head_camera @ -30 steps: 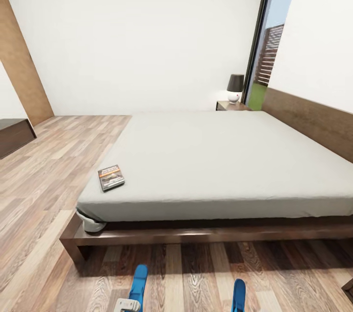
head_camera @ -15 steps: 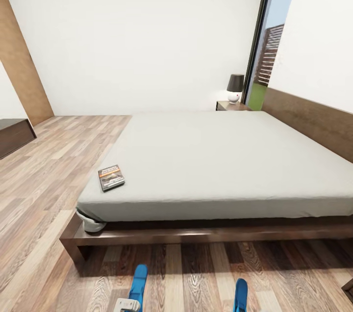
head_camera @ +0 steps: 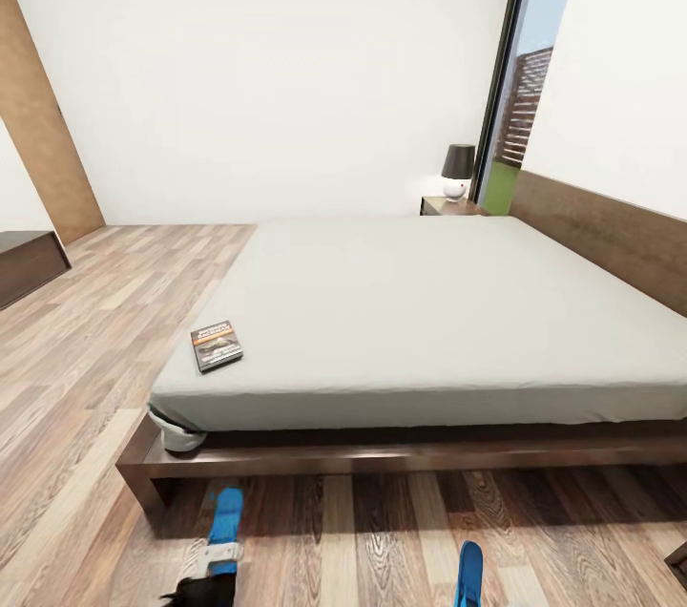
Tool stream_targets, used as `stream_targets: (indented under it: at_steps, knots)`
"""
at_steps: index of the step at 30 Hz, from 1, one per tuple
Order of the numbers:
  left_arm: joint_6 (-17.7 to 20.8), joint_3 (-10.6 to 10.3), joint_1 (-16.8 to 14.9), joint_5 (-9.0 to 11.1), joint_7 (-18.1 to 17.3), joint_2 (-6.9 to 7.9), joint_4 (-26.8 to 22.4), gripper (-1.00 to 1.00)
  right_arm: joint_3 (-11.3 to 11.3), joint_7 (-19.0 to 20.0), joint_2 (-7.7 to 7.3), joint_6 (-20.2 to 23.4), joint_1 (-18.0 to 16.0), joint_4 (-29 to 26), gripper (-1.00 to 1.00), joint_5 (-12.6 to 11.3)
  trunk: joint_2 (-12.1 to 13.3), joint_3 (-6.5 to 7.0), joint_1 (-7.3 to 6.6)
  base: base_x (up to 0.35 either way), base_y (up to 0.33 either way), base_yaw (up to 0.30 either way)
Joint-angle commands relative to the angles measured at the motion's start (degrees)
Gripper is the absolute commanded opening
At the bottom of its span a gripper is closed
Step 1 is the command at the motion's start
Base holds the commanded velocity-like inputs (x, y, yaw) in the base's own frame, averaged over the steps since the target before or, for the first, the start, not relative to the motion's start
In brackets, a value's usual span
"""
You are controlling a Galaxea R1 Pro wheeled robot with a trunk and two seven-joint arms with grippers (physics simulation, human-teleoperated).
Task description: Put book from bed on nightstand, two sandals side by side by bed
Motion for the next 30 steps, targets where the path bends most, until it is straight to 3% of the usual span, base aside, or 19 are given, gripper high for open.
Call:
stream_targets:
  at_steps: [1,3,5,7,9,17,25,30]
  knots:
    - [1.31,-0.45,-0.03,0.99,1.46,0.01,-0.96,-1.0,-0.46,0.28,-0.01,0.28,-0.02,0.02,-1.0,-0.01,-0.02,-0.06,-0.01,0.0,0.0,0.0]
    - [7.81,-0.42,-0.14,2.49,8.07,0.03,-6.17,-1.0,-0.47,0.29,0.0,0.29,-0.01,0.02,-1.0,-0.01,-0.02,-0.06,-0.01,0.0,0.0,0.0]
    - [11.5,-0.45,-0.32,2.91,12.21,0.24,-9.33,-1.0,-0.47,0.31,-0.01,0.29,0.01,0.02,-1.0,-0.01,-0.02,-0.06,-0.01,0.0,0.0,0.0]
    - [13.64,-0.47,-0.48,3.1,16.57,0.94,-10.87,-1.0,-0.47,0.31,-0.04,0.29,-0.04,0.02,-1.0,-0.01,-0.02,-0.06,-0.01,0.0,0.0,0.0]
    - [14.17,-0.52,-0.53,3.11,18.49,1.37,-11.23,-1.0,-0.47,0.32,-0.04,0.29,-0.02,0.02,-1.0,-0.01,-0.02,-0.06,-0.01,0.0,0.0,0.0]
    - [11.85,-0.81,-0.09,2.93,19.65,3.28,-11.45,-1.0,-0.54,0.32,-0.04,0.29,-0.01,0.02,-1.0,-0.01,-0.02,-0.06,-0.01,0.0,0.0,0.0]
    - [11.14,-0.91,0.16,2.99,19.84,3.29,-11.44,-1.0,-0.56,0.39,-0.02,0.29,-0.02,0.02,-1.0,-0.01,-0.02,-0.06,-0.01,0.0,0.0,0.0]
    - [11.16,-0.94,0.21,3.08,19.83,3.2,-11.42,-1.0,-0.62,0.38,-0.04,0.29,0.01,0.02,-1.0,-0.01,-2.03,-0.96,1.09,0.0,0.0,0.0]
